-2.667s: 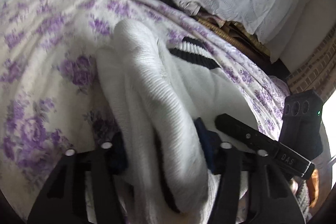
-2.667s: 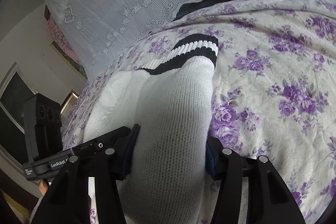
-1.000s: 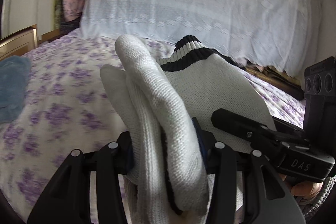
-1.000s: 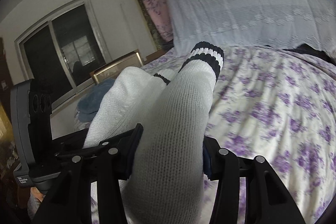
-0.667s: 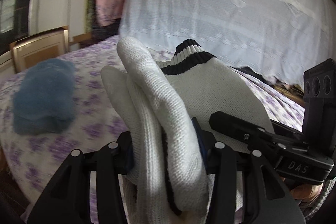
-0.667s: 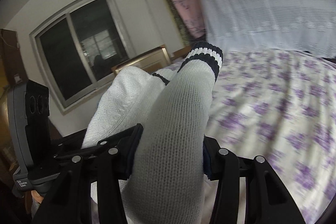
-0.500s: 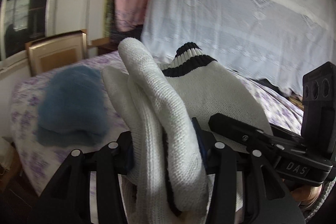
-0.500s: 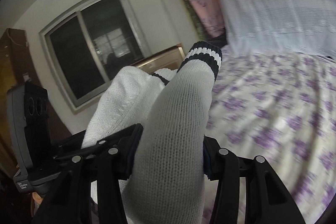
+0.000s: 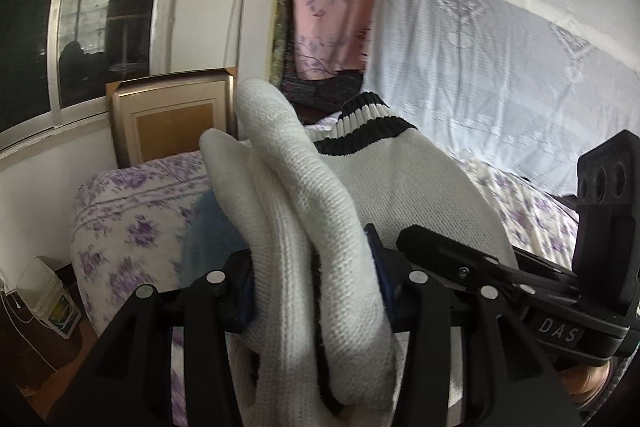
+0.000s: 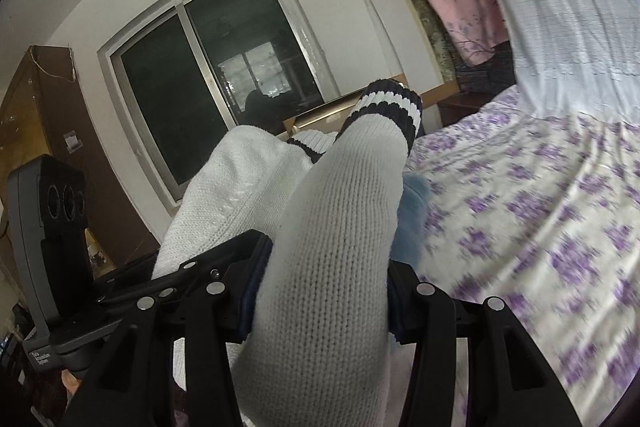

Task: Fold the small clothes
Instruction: 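Lift the sweater with both grippers and carry it toward the blue folded garment, then lower the sweater onto the blue garment and open both grippers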

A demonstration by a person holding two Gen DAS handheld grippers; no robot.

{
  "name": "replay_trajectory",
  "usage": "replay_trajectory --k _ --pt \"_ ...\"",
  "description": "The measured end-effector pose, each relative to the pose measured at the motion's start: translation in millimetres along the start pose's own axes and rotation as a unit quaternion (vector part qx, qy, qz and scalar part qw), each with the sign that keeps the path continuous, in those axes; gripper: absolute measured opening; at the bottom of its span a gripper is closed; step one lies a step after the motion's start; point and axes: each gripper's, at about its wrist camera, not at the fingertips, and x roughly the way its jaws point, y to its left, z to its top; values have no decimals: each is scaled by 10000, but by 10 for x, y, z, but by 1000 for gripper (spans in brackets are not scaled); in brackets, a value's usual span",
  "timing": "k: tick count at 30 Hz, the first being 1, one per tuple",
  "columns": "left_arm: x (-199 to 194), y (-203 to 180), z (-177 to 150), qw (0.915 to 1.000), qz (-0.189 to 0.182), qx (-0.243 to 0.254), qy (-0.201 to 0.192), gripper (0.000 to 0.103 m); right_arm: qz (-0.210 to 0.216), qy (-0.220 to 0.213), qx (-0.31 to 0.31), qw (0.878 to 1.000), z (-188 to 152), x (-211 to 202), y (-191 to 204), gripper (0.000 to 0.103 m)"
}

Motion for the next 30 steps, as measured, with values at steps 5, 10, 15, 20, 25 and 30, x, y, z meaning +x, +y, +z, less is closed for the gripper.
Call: replay_trajectory --k 5,10,15,20,25,30 --pt "305 311 136 9999 142 -52 -2 44 13 28 -76 10000 116 401 -13 50" --pt "746 645 4 9987 198 -317 351 48 -205 334 -81 9992 -8 812 -166 50" --pt "976 933 -210 9959 287 -778 364 88 -5 521 680 9963 -234 995 -579 68" --pt "1136 850 -349 9957 440 -722 366 94 141 589 1179 9912 -386 1047 -757 71" --pt "1202 963 -427 9926 349 -1097 382 99 66 604 1365 9888 -428 1055 -739 74" --pt "1071 930 -426 9900 645 -1186 399 99 -133 28 1109 9937 -584 625 -529 76"
